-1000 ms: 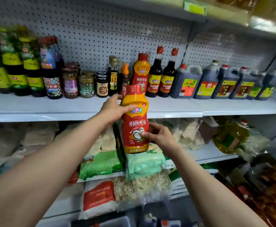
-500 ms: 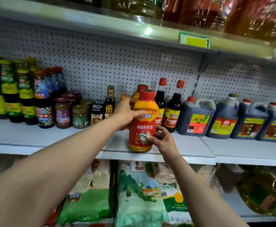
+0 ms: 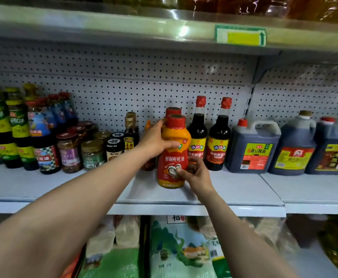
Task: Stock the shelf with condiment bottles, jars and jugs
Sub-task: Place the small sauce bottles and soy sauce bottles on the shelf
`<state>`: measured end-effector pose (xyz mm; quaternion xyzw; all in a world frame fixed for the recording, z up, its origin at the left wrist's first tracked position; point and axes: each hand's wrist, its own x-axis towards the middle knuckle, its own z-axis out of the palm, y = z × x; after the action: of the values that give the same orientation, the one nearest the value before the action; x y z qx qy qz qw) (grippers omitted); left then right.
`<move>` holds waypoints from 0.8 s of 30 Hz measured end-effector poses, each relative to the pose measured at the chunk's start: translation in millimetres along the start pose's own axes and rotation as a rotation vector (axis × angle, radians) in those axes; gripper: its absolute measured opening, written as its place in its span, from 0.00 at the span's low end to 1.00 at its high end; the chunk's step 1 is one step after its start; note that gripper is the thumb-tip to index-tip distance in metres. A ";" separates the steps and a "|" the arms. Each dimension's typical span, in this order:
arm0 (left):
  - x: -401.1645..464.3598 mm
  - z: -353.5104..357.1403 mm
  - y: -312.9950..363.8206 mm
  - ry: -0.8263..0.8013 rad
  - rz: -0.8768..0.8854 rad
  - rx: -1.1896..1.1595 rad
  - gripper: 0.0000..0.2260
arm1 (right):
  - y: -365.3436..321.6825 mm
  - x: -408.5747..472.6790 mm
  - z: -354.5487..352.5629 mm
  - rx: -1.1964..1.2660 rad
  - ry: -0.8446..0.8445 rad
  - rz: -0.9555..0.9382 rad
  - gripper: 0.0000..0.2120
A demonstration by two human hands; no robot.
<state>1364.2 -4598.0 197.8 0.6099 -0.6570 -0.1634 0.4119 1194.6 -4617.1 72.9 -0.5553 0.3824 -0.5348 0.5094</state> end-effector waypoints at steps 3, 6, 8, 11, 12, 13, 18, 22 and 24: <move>10.1 -0.8 0.5 0.063 0.098 0.172 0.39 | 3.0 2.0 -0.2 -0.029 -0.006 -0.012 0.25; 11.8 -1.6 -0.4 0.077 0.224 0.242 0.50 | 6.2 0.6 1.0 -0.051 0.006 -0.033 0.26; 11.7 -3.7 -3.4 0.050 0.270 0.235 0.50 | 9.8 -1.8 3.4 -0.055 0.019 -0.056 0.26; 14.4 -7.1 -8.0 0.076 0.312 0.296 0.43 | 12.5 -4.9 5.5 -0.056 0.032 -0.078 0.27; 15.5 -7.9 -8.4 0.070 0.318 0.328 0.43 | 12.9 -5.0 5.5 -0.067 0.042 -0.084 0.28; 16.5 -8.1 -8.6 0.054 0.321 0.353 0.44 | 13.1 -5.0 5.7 -0.082 0.050 -0.091 0.28; 20.6 -6.8 -9.2 0.058 0.340 0.356 0.45 | 11.2 -0.3 6.7 -0.111 0.058 -0.076 0.27; 25.7 -1.7 -14.4 0.104 0.344 0.333 0.44 | 9.8 5.1 6.7 -0.091 0.032 -0.067 0.27; 30.5 -0.8 -16.1 0.108 0.335 0.333 0.44 | 9.8 6.8 8.1 -0.093 0.031 -0.074 0.27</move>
<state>1378.1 -4629.5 197.2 0.5598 -0.7439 0.0503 0.3616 1204.7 -4624.3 65.5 -0.5836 0.3940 -0.5435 0.4570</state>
